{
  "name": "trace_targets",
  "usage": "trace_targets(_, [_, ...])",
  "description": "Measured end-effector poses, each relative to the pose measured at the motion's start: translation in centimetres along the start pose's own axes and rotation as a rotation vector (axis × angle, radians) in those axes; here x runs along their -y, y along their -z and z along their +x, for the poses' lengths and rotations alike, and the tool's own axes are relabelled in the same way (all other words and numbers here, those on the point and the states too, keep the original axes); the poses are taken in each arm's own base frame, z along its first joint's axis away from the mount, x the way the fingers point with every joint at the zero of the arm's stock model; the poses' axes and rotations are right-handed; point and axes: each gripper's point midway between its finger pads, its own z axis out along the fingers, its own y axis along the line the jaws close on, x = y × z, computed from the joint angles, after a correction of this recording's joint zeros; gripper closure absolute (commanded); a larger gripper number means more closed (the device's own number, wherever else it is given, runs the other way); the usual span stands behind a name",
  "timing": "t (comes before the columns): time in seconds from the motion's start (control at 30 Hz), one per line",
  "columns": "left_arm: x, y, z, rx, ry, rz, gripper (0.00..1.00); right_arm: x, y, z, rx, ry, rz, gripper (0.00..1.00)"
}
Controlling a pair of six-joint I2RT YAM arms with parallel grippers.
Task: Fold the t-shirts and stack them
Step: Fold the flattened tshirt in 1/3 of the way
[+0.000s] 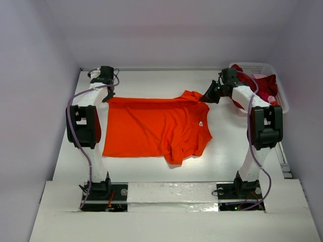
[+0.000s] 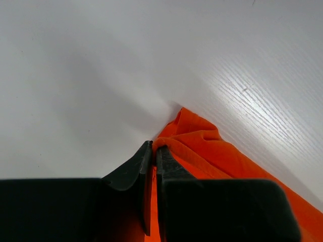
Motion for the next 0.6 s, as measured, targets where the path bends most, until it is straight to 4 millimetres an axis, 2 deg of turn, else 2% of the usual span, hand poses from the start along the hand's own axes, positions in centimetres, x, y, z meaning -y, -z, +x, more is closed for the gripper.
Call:
trace_targets(0.3, [-0.8, 0.0, 1.7, -0.042, -0.019, -0.006, 1.0, 0.3, 1.0, 1.3, -0.002, -0.001, 0.0, 1.0])
trace_targets(0.6, [-1.5, 0.4, 2.9, -0.067, -0.028, -0.005, 1.0, 1.1, 0.9, 2.4, -0.023, -0.014, 0.008, 1.0])
